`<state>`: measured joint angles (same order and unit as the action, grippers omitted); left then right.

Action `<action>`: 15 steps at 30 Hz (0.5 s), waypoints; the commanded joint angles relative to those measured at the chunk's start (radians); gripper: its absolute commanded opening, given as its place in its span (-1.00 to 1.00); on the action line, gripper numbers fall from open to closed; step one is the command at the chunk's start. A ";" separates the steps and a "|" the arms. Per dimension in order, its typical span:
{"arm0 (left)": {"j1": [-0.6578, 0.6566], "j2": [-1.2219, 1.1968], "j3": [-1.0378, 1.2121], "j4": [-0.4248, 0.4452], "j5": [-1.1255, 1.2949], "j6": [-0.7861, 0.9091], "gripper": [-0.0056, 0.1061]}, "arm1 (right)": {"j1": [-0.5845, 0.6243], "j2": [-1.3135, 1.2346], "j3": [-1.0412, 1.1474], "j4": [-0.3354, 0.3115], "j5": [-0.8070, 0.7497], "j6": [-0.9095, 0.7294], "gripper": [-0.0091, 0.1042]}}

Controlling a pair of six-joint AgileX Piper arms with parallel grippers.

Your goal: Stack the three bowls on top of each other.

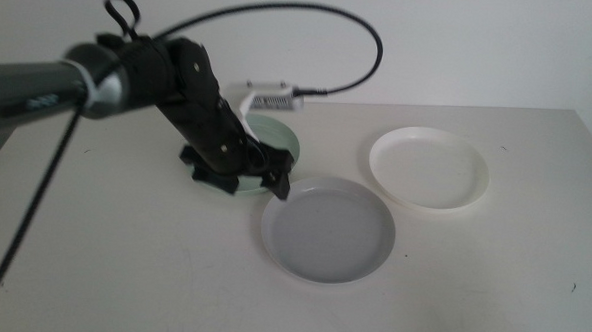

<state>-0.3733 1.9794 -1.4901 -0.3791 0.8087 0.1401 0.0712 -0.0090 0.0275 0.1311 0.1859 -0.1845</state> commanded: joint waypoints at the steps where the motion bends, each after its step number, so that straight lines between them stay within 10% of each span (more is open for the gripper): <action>1: -0.003 -0.128 -0.024 0.058 -0.007 -0.049 0.74 | -0.007 -0.028 -0.005 -0.011 -0.075 -0.009 0.21; 15: 0.026 -0.380 -0.060 0.531 0.022 -0.383 0.74 | -0.007 -0.028 -0.005 -0.011 -0.075 -0.009 0.21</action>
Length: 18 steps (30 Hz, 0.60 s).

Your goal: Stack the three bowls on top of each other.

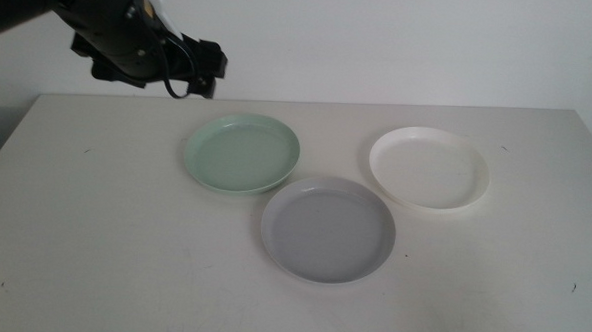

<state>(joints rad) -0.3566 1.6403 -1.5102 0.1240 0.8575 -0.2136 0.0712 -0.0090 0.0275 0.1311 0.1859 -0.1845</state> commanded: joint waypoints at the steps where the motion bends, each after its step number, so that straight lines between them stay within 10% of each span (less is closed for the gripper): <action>1: 0.021 -0.032 -0.056 0.028 -0.020 -0.029 0.74 | -0.007 -0.028 -0.005 -0.011 -0.075 -0.009 0.21; 18: 0.164 0.289 -0.351 -0.135 0.014 0.115 0.74 | -0.007 -0.028 -0.005 -0.011 -0.075 -0.008 0.21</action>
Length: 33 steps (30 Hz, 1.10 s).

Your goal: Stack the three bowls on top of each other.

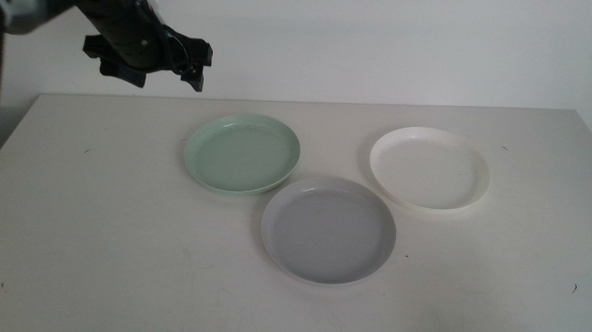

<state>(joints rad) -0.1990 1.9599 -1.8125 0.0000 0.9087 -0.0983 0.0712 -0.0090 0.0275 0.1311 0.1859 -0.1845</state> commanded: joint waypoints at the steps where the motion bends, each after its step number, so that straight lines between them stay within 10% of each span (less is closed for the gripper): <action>1: 0.011 -0.005 -0.065 -0.012 -0.037 0.000 0.74 | -0.007 -0.028 -0.005 -0.011 -0.075 -0.008 0.21; 20: 0.020 0.287 -0.152 -0.089 -0.138 0.022 0.69 | -0.007 -0.028 -0.005 -0.011 -0.075 -0.008 0.21; 33: 0.020 0.304 -0.152 -0.091 -0.135 0.013 -0.19 | -0.007 -0.028 -0.005 -0.011 -0.075 -0.008 0.21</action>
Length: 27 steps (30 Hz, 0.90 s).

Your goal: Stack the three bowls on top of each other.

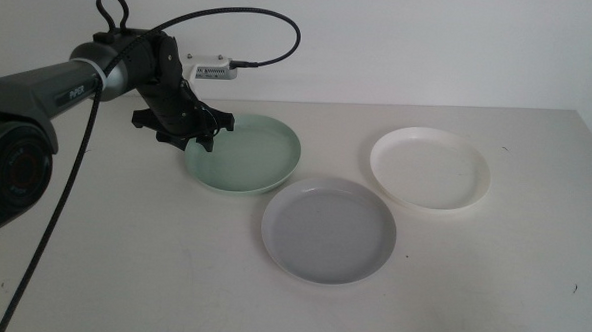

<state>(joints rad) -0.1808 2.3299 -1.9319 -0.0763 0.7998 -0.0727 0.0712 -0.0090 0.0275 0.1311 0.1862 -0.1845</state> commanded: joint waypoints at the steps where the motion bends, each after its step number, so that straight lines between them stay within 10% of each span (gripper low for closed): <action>1: 0.002 -0.065 -0.033 -0.015 -0.024 -0.018 -0.22 | -0.007 -0.028 -0.005 -0.011 -0.075 -0.008 0.21; 15: 0.007 -0.071 -0.031 0.006 -0.003 -0.024 -0.89 | -0.007 -0.028 -0.005 -0.011 -0.075 -0.008 0.21; 27: 0.025 -0.239 -0.030 0.004 0.056 -0.009 -0.90 | -0.007 -0.028 -0.005 -0.011 -0.075 -0.008 0.21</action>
<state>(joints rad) -0.1564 2.1940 -1.9321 -0.0679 0.8683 -0.0835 0.0712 -0.0090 0.0275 0.1311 0.1870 -0.1845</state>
